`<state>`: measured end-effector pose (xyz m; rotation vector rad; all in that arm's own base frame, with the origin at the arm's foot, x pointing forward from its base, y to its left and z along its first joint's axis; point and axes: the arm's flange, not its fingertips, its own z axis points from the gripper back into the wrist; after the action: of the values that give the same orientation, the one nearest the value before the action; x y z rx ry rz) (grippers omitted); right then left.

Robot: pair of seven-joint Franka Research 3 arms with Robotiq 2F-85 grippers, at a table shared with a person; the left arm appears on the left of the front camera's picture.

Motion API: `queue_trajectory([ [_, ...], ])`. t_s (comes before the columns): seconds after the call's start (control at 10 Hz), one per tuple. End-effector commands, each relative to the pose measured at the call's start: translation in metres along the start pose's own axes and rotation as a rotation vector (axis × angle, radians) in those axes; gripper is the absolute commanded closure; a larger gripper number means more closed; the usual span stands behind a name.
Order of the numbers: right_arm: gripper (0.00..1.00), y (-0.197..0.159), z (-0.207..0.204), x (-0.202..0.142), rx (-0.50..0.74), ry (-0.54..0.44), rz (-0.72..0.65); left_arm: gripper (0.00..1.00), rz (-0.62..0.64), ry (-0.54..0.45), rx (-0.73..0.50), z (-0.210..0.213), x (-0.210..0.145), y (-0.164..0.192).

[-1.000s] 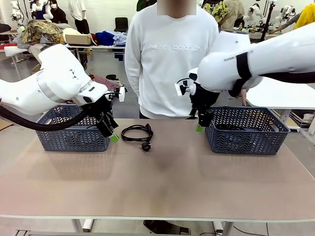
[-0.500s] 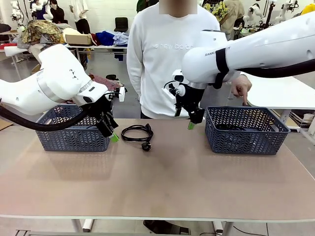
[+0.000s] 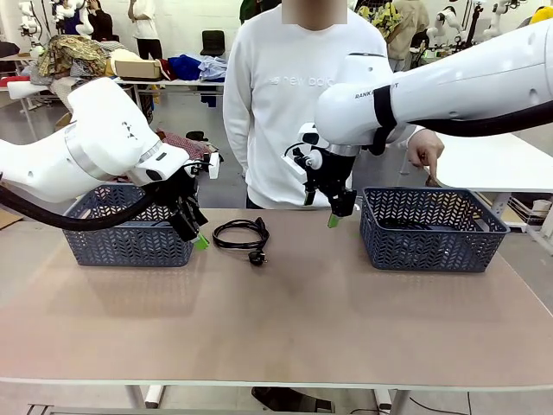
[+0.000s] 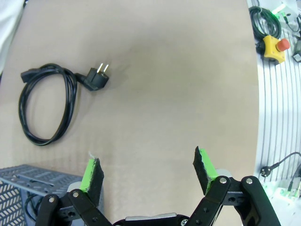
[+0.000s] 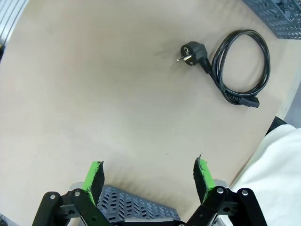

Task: Organize the cables according to human instructions.
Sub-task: Pick up a bundle of cables and place it in the basket indicated by the human.

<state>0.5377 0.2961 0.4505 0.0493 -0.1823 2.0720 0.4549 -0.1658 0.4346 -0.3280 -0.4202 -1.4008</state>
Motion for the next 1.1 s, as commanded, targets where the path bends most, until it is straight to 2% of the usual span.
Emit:
queue_trajectory([
  [0.0, 0.0, 0.005, 0.001, 0.001, -0.01, -0.003, -0.008, 0.0, 0.001, -0.001, 0.001, 0.001, -0.001, 0.001],
  [0.3, 0.0, 0.0, 0.0, 0.0, 0.0, 0.0, 0.0, 0.0, 0.001, -0.001, 0.001, 0.001, -0.001, 0.001],
  [0.6, 0.0, -0.023, -0.021, 0.002, 0.011, 0.026, 0.258, 0.0, 0.001, -0.001, 0.001, 0.001, -0.001, 0.001],
  [1.0, 0.0, -0.055, -0.046, 0.016, 0.039, 0.03, 0.475, 0.0, 0.001, -0.001, 0.001, 0.001, -0.001, 0.001],
])
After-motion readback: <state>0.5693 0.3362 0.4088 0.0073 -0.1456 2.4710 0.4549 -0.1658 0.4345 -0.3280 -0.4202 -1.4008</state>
